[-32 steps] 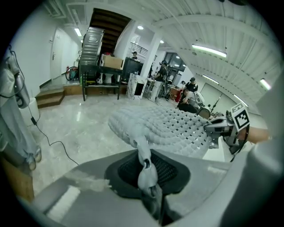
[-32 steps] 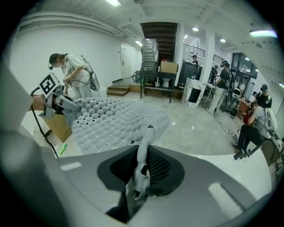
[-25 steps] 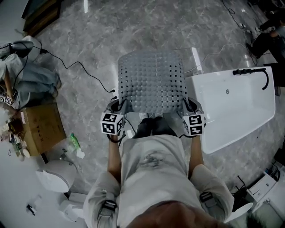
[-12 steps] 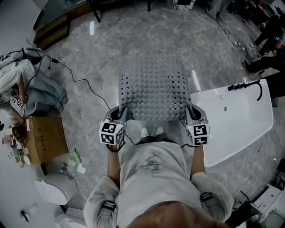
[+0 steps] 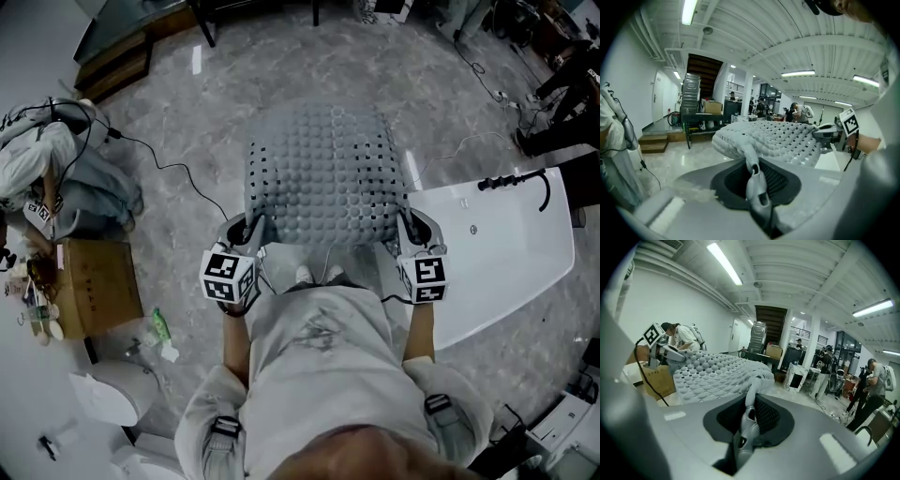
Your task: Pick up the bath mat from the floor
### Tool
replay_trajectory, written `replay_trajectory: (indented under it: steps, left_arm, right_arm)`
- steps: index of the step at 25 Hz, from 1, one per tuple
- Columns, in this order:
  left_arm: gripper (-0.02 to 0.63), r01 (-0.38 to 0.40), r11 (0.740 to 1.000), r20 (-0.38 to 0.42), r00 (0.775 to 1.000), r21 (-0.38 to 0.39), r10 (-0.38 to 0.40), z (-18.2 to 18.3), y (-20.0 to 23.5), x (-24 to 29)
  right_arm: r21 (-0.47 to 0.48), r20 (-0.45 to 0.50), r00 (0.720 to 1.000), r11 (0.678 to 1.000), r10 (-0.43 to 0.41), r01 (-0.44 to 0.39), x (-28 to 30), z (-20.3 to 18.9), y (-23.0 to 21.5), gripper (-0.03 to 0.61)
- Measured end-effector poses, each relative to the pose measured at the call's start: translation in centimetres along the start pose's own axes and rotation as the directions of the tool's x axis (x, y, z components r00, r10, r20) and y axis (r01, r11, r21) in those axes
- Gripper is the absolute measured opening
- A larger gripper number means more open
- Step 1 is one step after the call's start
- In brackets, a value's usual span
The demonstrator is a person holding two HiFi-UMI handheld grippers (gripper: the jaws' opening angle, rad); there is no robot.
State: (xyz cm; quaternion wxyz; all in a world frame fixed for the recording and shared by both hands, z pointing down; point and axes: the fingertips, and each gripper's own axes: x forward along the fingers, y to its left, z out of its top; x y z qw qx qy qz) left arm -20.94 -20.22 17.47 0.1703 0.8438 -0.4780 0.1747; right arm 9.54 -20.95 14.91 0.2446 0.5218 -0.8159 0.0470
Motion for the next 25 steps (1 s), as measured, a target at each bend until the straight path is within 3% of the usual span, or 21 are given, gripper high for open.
replay_trajectory:
  steps: [25]
  left_arm:
    - [0.048,-0.009,1.0,0.012,1.0,-0.001,0.009,0.25,-0.51,-0.77]
  right_arm:
    - [-0.033,0.015,1.0,0.999,0.013,-0.012,-0.59,0.91,0.08,0.038]
